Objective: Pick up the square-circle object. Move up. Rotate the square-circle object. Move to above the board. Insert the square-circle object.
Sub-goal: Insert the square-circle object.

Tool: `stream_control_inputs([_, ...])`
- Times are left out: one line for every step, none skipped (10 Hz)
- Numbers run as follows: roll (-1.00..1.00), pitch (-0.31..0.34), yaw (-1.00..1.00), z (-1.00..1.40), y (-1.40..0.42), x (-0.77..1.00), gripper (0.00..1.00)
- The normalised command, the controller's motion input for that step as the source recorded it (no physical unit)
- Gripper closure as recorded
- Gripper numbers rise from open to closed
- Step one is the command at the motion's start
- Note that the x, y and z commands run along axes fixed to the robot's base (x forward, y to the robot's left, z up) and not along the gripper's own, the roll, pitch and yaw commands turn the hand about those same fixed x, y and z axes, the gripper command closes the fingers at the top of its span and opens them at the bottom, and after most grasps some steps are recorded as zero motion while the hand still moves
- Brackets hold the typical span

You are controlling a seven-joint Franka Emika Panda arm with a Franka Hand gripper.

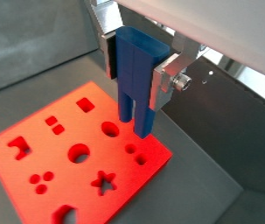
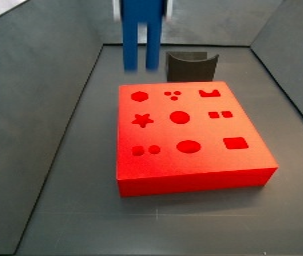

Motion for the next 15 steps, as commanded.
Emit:
stream_control_inputs([0.04,-0.077,0.33,-1.00,-0.24,0.19,1.00])
stream_control_inputs([0.02,-0.106,0.13,-1.00,-0.13,0.23,1.00])
stream_control_inputs([0.06,-0.113,0.07,-0.95,-0.08,0.26,1.00])
stream_control_inputs([0.08,-0.089,0.02,-0.92,-0.09,0.30,1.00])
stream_control_inputs([0.10,-0.101,0.03,-0.92,-0.11,0.23,1.00])
stream_control_inputs([0.11,-0.114,0.07,-0.91,-0.12,0.17,1.00])
stream_control_inputs([0.16,-0.113,0.08,-0.85,-0.11,0.10,1.00])
stream_control_inputs([0.26,-0.056,0.07,-0.70,-0.10,0.10,1.00])
stream_control_inputs([0.41,0.000,0.15,-0.40,-0.13,0.00,1.00])
stream_control_inputs([0.43,0.000,0.20,-0.33,-0.14,0.00,1.00])
stream_control_inputs([0.40,0.000,0.17,-0.33,-0.12,0.00,1.00])
stream_control_inputs([0.14,0.000,0.11,-0.17,0.00,-0.05,1.00])
stream_control_inputs([0.00,0.000,0.01,0.00,0.00,-0.12,1.00])
stream_control_inputs([0.00,0.003,-0.02,0.00,0.07,-0.06,1.00])
stream_control_inputs([-0.04,0.000,-0.22,0.00,0.09,-0.18,1.00])
